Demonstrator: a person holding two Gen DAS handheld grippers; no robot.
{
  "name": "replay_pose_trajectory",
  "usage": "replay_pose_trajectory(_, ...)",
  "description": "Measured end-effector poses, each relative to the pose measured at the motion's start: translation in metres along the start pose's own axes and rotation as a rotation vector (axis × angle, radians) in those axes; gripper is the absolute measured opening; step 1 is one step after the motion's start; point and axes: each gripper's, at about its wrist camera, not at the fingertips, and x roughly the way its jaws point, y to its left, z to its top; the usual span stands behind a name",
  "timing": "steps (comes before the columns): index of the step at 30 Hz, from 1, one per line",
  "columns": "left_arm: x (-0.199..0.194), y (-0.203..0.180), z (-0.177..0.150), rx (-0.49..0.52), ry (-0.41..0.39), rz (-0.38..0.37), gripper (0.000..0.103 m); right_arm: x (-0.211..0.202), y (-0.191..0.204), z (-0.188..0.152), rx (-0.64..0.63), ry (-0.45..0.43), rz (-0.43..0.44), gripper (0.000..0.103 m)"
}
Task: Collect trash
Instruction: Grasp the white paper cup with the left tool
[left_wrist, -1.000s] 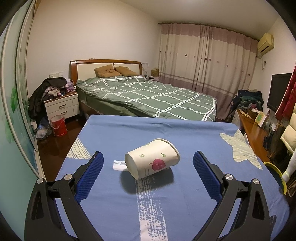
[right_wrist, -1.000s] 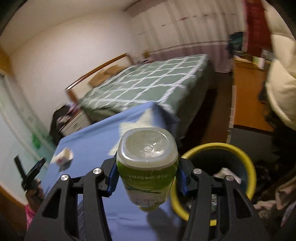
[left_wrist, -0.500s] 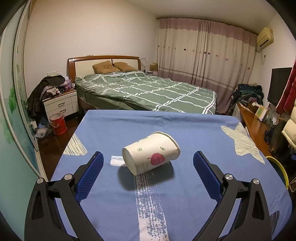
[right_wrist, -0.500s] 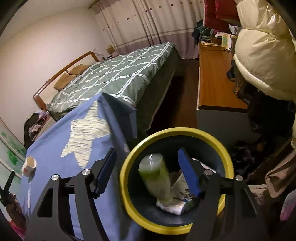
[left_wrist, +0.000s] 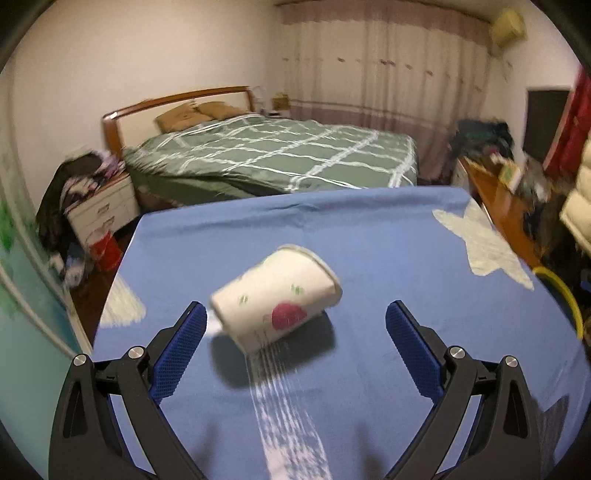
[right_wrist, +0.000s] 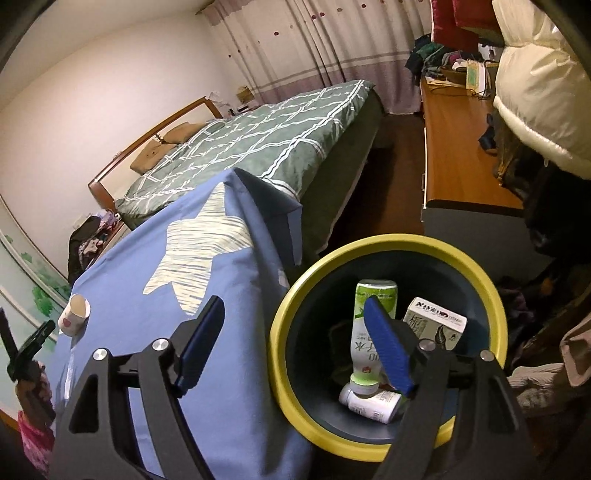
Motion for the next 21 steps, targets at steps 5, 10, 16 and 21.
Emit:
replay_pose_trajectory(5, 0.028, 0.013, 0.02, 0.103, 0.053, -0.142, 0.096, 0.001, -0.002, -0.002, 0.005, 0.015, 0.009, 0.074)
replay_pose_trajectory(10, 0.056, 0.026, 0.034, 0.15, 0.135, -0.256, 0.096, 0.002, -0.006, -0.003, 0.02, 0.029, 0.011, 0.076)
replay_pose_trajectory(16, 0.085, 0.038, 0.044, 0.202, 0.237, -0.302, 0.096, 0.003, -0.006, 0.002, 0.022, 0.037, 0.016, 0.077)
replay_pose_trajectory(21, 0.095, 0.043, 0.043, 0.221, 0.287, -0.354, 0.096, 0.007, -0.005, 0.002, 0.025, 0.051, 0.012, 0.078)
